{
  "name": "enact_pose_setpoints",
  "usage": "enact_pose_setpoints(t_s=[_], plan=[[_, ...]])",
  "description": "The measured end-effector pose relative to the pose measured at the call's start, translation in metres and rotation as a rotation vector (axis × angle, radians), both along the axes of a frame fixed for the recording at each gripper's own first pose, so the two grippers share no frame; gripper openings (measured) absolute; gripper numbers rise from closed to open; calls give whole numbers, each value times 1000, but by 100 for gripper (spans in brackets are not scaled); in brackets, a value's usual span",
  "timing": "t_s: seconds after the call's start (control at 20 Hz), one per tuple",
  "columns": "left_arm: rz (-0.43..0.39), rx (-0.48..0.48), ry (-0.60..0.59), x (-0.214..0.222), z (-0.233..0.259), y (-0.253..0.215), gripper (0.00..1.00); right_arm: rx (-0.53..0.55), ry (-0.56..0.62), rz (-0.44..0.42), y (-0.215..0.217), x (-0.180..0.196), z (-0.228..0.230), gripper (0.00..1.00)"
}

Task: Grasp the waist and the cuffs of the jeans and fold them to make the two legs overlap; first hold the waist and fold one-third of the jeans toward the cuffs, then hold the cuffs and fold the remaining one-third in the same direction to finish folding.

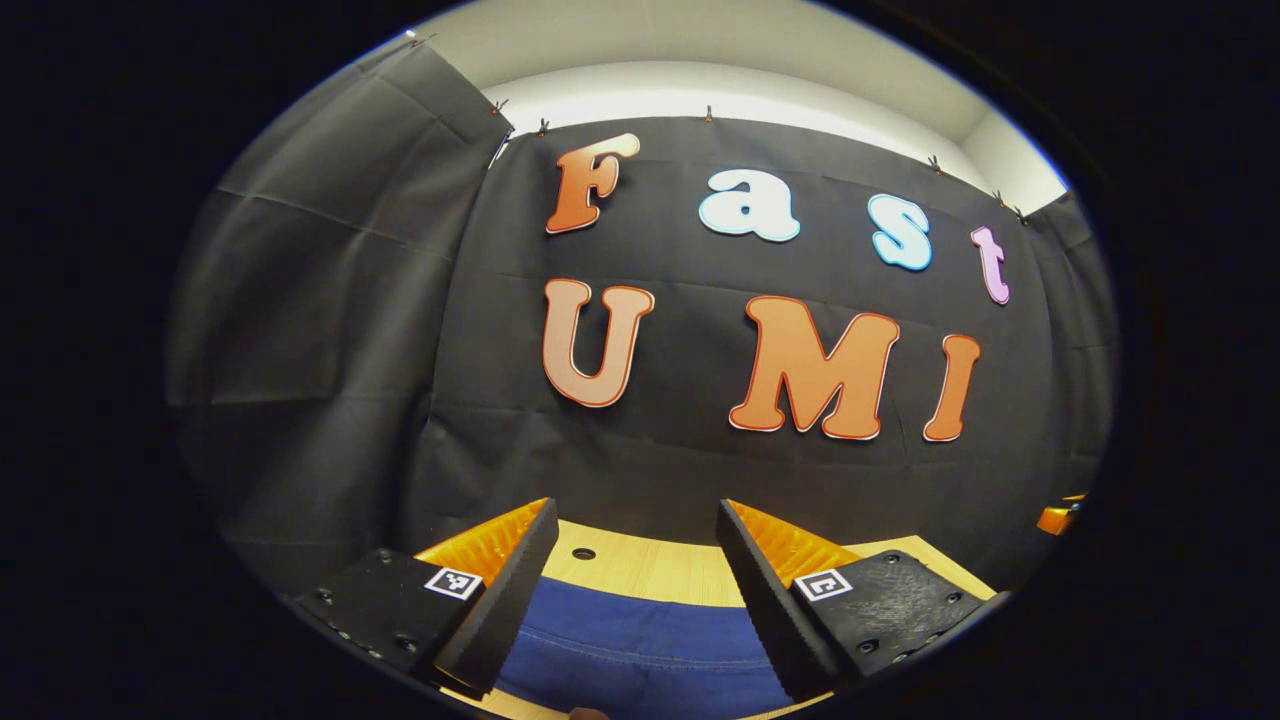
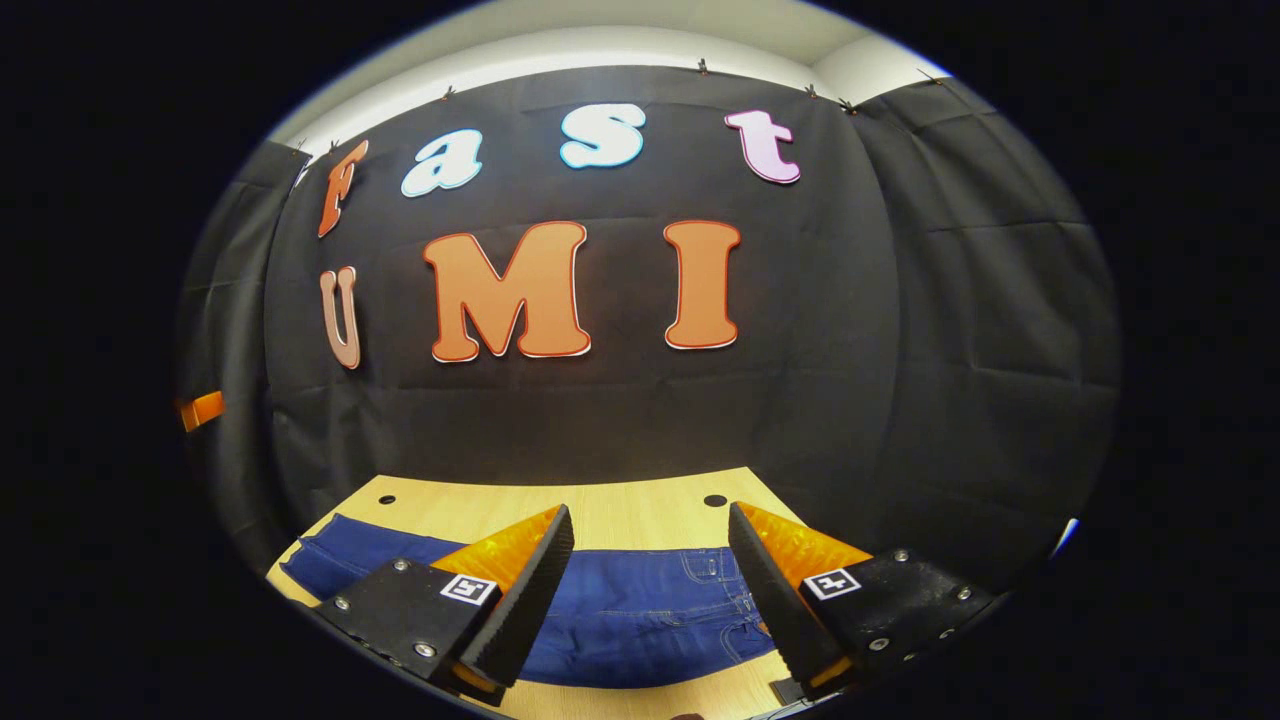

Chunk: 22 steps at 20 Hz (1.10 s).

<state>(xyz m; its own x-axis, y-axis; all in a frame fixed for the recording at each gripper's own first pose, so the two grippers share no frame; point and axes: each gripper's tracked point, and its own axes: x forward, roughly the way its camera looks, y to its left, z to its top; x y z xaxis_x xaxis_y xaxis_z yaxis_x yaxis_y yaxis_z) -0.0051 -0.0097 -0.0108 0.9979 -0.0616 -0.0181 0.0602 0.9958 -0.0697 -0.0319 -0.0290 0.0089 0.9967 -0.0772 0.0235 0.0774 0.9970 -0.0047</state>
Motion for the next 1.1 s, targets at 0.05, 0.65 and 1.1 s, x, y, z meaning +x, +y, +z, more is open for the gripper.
enact_pose_setpoints(t_s=[0.05, 0.65, 1.1], plan=[[-2, 1, 2, 0, 1, 0, 98, 1, -5, -6, -1, 0, 0, 96], [3, -25, -10, -7, 2, 11, 98, 114, -41, 40, 13, 2, 8, 96], [35, 331, 40, -17, -44, 80, 96, 104, 14, 41, 11, 8, -8, 96]])
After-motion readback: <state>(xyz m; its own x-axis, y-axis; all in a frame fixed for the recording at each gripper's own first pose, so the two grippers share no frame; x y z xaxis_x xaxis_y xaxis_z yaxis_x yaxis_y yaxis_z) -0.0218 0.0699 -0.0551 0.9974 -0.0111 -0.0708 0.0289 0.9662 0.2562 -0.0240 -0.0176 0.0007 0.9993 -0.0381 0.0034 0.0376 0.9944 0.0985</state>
